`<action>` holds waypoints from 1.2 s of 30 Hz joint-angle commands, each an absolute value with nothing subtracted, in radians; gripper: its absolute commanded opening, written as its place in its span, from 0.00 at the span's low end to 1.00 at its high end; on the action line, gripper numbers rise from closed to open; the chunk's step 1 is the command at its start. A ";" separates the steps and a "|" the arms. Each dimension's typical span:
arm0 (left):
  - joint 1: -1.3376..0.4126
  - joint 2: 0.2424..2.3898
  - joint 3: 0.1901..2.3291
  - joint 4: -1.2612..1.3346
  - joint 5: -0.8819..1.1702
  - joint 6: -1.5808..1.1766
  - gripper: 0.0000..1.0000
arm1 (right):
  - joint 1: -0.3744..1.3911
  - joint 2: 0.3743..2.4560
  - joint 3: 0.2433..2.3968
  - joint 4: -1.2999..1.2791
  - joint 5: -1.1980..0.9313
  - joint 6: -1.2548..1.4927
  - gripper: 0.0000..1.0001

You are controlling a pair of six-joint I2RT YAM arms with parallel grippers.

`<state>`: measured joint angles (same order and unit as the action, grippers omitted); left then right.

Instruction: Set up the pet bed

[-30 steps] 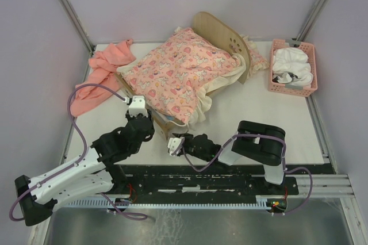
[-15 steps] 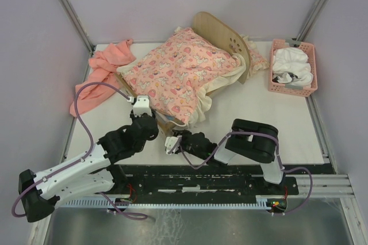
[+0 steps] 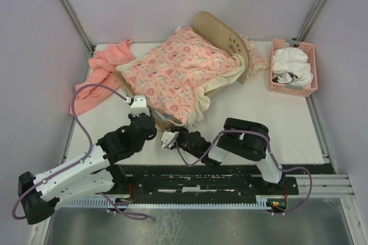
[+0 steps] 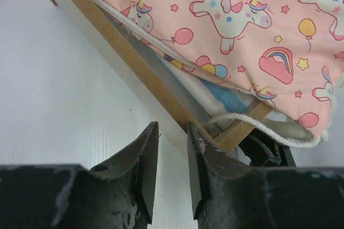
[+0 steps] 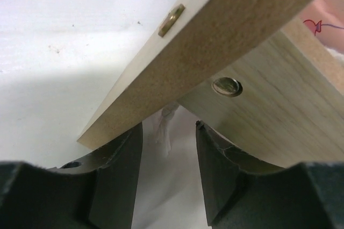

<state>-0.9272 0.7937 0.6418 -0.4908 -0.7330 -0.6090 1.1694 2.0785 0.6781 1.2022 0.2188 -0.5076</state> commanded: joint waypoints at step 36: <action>-0.922 0.862 0.646 -0.448 -0.777 -0.715 0.58 | 1.197 1.944 0.434 1.345 0.111 -0.265 0.02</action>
